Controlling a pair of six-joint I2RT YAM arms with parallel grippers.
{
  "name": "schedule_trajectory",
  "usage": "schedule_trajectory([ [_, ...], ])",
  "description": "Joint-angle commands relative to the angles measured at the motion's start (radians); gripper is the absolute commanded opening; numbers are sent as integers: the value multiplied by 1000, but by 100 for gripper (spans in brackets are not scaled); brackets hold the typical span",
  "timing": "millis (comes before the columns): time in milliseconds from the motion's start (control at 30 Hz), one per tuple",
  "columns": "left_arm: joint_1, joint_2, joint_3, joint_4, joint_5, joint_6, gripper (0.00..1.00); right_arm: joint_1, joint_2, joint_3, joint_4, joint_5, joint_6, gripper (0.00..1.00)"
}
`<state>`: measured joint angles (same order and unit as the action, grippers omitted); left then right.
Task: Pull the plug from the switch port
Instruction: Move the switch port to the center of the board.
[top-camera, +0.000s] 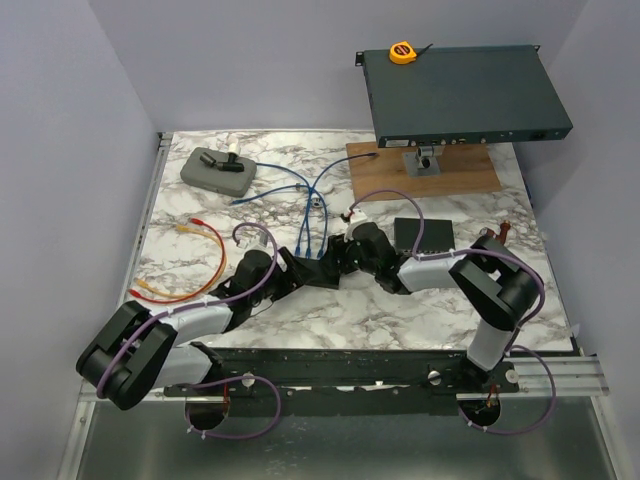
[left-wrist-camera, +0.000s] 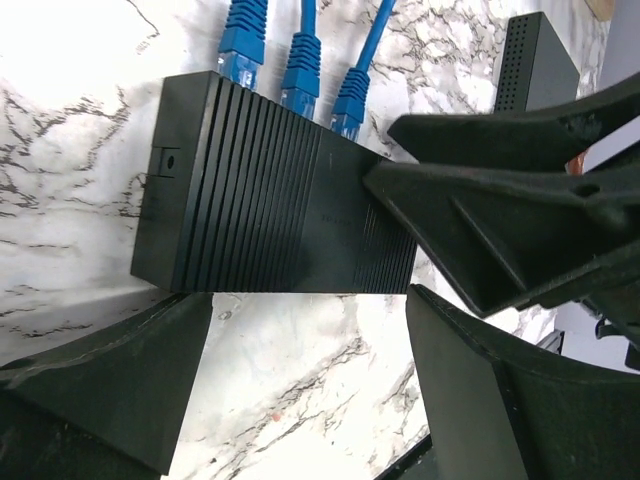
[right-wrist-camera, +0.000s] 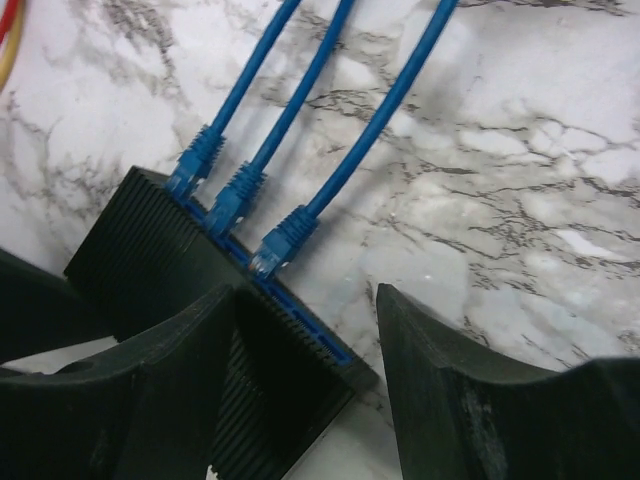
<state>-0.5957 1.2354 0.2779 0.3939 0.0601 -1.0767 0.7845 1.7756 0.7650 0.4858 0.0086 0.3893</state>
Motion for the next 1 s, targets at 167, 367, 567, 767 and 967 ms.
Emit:
schedule_trajectory([
  [167,71,62,3,-108,-33,40,69,53,-44,-131,65,-98,117,50],
  [367,78,106,99,-111,-23,65,66,167,-32,-135,106,-43,243,42],
  [567,79,75,139,-164,-98,56,66,206,29,-92,150,-24,329,42],
  [767,82,-24,121,-238,-216,45,68,209,116,-8,206,-42,384,42],
  [967,91,-161,89,-334,-337,23,70,215,171,72,204,-29,379,46],
])
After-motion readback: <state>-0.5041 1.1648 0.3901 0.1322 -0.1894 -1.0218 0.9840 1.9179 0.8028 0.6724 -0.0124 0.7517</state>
